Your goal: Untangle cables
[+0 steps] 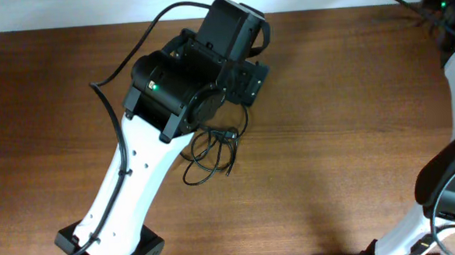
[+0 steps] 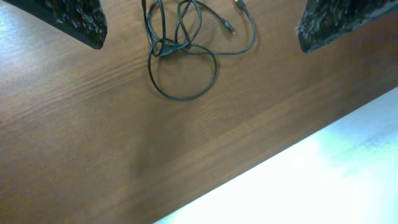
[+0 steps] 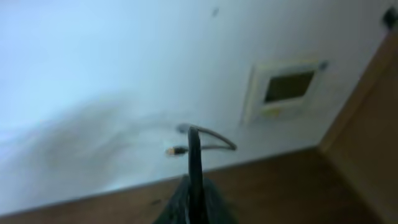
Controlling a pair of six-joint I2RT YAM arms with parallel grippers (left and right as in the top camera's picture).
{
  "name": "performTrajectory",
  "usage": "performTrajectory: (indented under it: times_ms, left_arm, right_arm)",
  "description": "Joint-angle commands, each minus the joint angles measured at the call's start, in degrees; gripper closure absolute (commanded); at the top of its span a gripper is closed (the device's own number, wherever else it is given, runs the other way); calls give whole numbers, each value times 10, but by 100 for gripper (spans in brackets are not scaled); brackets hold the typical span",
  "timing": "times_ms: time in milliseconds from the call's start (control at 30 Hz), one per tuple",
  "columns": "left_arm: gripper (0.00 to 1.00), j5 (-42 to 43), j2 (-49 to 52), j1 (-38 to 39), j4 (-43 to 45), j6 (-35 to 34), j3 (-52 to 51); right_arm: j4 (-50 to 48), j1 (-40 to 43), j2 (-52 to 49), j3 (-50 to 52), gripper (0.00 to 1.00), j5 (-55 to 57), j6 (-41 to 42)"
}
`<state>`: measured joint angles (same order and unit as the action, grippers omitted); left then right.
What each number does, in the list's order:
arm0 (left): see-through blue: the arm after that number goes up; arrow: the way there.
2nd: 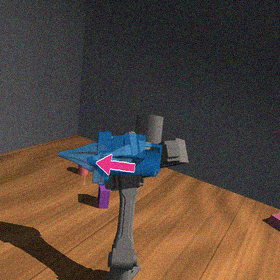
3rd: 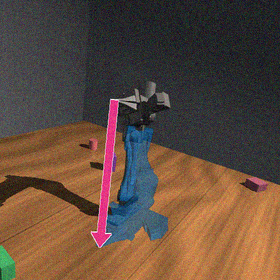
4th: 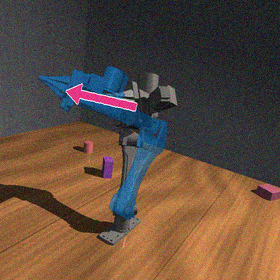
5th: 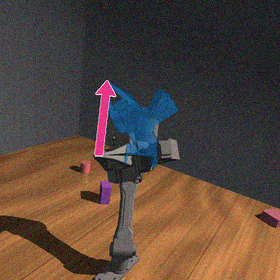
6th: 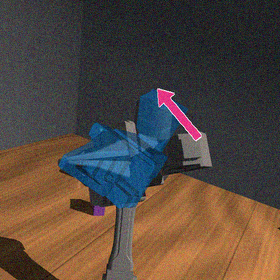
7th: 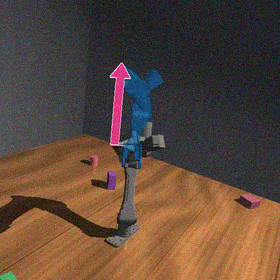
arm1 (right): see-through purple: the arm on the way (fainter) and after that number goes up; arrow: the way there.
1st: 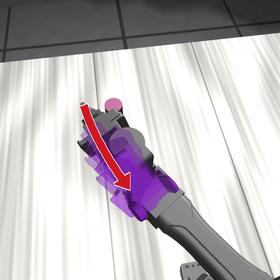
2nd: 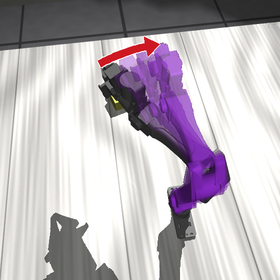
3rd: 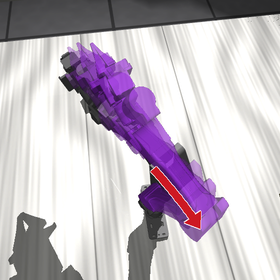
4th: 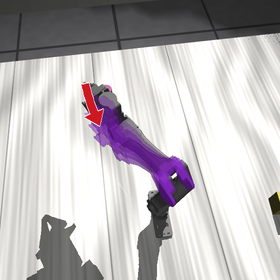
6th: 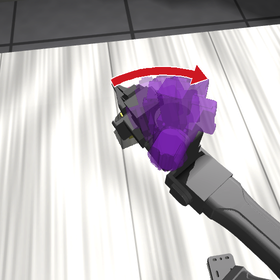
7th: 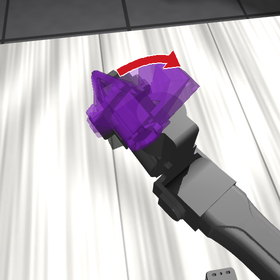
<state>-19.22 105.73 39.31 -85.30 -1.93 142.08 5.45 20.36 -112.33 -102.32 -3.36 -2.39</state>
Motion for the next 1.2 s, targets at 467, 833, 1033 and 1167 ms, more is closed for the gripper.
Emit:
performTrajectory:
  times_ms: [467, 833, 1033, 1167]
  left_arm:
    - [1, -12, -13, -1, 51, 7, 2]
    - [1, -12, -13, -1, 49, 7, 2]
    - [1, -17, -14, -5, 29, 7, 2]
    - [1, -26, -15, -80, 82, 8, 2]
  right_arm:
    - [4, 96, -343, -91, 85, -22, 15]
    - [130, 24, 147, -140, 1, -255, 33]
    - [56, -17, 458, 280, 1, -262, -21]
    - [-65, -82, 538, 401, 1, -204, 25]
